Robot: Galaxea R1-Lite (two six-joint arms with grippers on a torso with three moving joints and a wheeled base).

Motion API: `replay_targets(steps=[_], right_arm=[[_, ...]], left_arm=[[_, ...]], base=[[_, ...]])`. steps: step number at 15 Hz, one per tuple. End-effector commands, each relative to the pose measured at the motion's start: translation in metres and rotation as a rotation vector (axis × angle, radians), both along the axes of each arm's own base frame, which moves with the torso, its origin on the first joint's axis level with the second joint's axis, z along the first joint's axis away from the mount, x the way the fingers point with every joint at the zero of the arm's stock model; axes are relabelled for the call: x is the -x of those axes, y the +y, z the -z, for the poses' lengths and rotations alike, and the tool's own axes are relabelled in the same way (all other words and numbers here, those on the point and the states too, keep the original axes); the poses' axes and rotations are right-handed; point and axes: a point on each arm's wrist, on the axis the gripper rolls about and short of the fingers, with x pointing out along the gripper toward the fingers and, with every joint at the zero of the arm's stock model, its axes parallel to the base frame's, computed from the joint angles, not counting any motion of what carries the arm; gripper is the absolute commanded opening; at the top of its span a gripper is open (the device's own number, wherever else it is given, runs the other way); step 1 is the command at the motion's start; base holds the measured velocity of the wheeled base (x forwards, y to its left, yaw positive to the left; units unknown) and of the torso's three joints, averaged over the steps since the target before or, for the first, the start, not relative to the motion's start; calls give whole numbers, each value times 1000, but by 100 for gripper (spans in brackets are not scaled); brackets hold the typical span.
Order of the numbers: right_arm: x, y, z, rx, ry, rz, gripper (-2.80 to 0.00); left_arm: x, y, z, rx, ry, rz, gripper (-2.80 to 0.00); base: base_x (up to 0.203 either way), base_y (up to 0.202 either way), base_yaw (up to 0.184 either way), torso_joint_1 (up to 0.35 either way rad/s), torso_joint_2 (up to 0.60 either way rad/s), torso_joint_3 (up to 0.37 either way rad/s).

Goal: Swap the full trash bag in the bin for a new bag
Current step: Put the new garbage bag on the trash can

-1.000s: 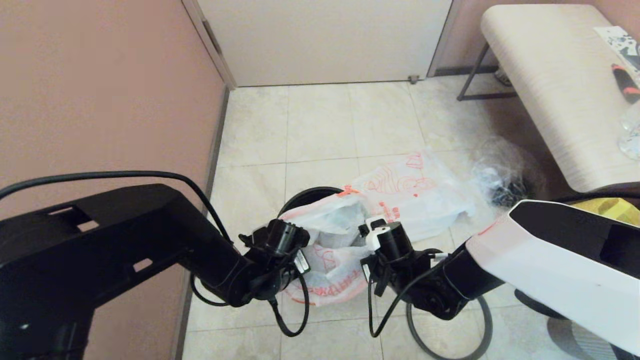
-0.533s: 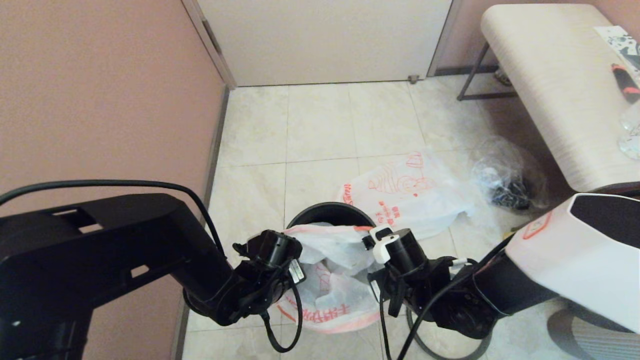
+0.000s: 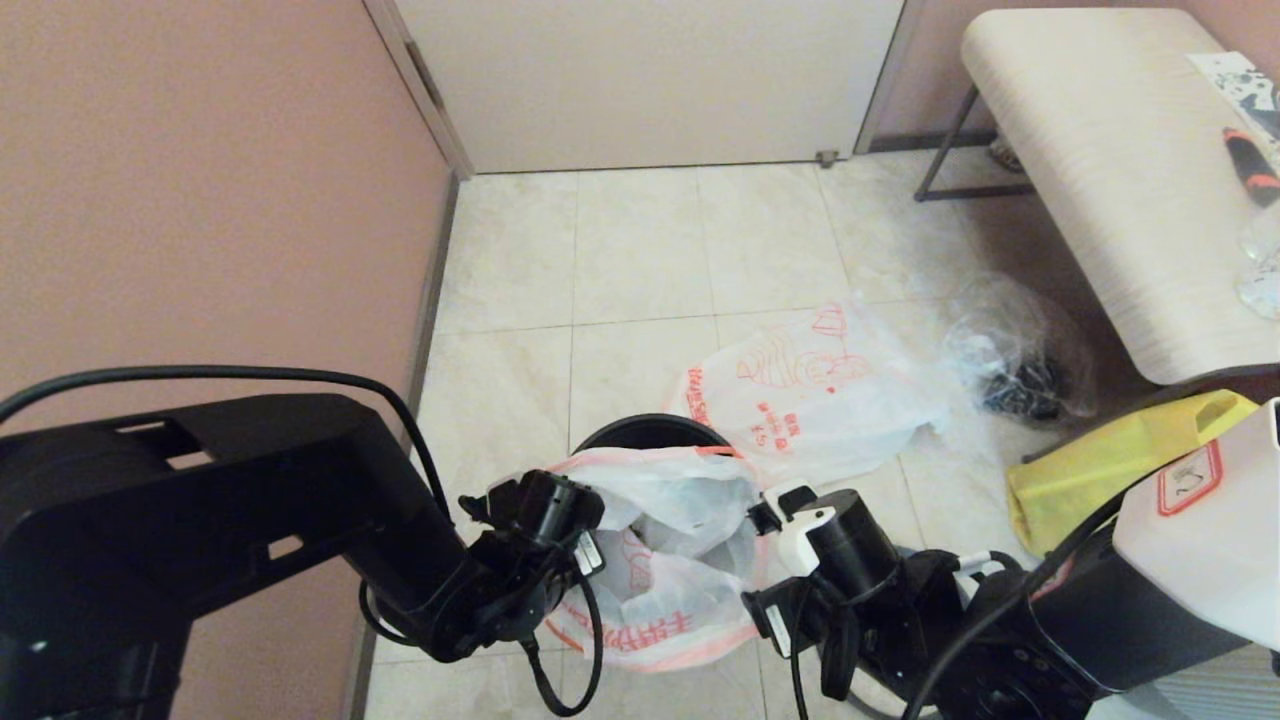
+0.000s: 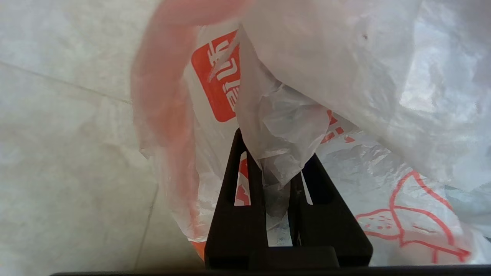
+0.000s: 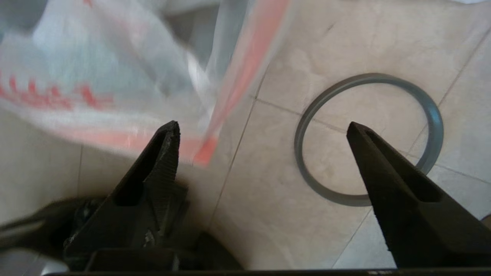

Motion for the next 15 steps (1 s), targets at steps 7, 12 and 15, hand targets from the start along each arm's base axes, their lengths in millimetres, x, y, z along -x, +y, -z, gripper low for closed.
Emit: replay_targets(steps=[7,12,15], right_arm=[[2,21,7,-28,-8,-111,-280],[-15,31,40,42,21,-108,-280],[-28,24,58,63,25,-67,-280]], left_arm=[[-5,-3,-22,83,-82,26,-280],[-14,-3,-4,66,-54,13,-280],[-19,-3,0,62,-52,8,-280]], base=[[0,0,0,0,0,0],[0,0,0,0,0,0],[0,0,0,0,0,0]])
